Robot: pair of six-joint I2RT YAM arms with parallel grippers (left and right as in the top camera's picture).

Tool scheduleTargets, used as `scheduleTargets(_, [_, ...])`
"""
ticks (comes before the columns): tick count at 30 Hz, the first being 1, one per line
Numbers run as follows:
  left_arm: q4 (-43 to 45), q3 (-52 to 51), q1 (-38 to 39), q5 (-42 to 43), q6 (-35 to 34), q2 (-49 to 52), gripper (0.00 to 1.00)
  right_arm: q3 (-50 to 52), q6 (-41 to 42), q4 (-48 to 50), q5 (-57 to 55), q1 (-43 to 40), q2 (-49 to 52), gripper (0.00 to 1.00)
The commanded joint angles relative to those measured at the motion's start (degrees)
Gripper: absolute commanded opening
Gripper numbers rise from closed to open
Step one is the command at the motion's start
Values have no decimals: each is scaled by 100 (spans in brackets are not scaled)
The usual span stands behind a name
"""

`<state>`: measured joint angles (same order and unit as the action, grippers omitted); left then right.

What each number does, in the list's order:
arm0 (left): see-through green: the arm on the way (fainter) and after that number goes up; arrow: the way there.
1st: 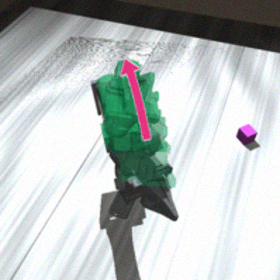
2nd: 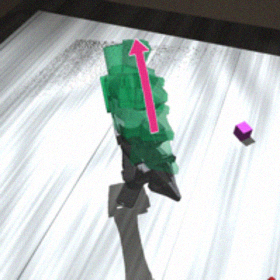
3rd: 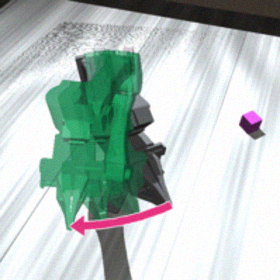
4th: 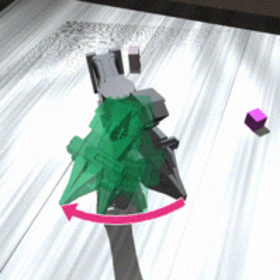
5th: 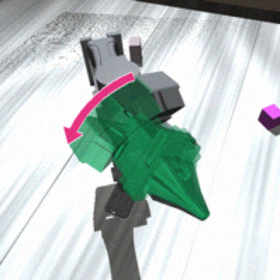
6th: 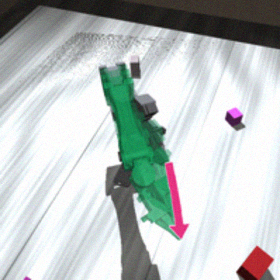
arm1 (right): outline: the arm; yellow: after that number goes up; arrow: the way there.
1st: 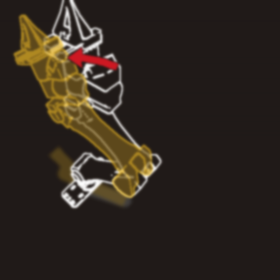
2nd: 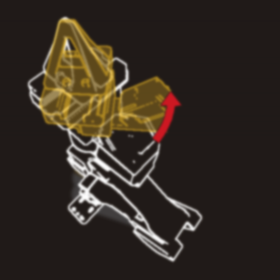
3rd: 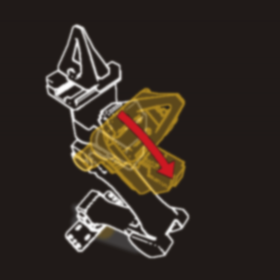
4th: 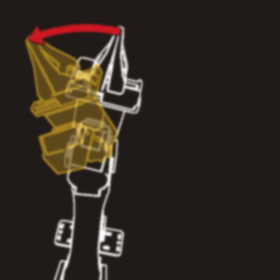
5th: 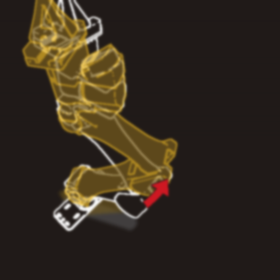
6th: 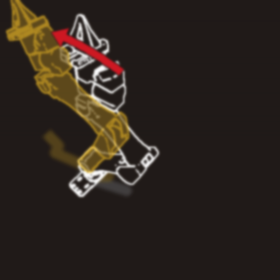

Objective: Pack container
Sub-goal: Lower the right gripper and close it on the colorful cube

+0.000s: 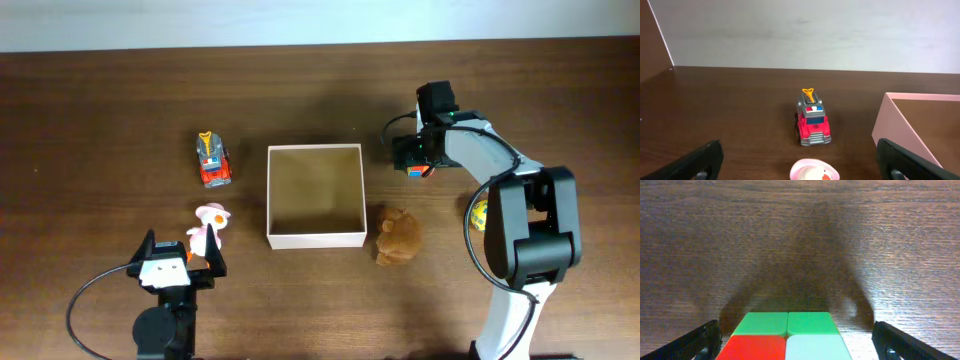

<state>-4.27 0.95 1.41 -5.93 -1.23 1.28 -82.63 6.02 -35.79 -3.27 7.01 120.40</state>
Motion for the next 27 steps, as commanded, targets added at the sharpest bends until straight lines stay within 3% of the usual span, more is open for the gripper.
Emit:
scheduleTargets(1, [13,-42,-35,59,87,-50,99,-101,48,28,-111,37,101,99])
scheduleTargets(2, [13,-42,-35,59,87,-50,99,-101,48,26,-109,37,101,100])
scheduleTargets(7, [13,-42,-35,59,87,-50,99,-114,48,2,-109,39,92,86])
scheduleTargets(12, [13,-42,-35,59,87,-50,99,-337,48,-221,-111,39,83,81])
scheduleTargets(27, [13,-42,-35,59,87,-50,99,-1027,26,-605,-114,39,85,79])
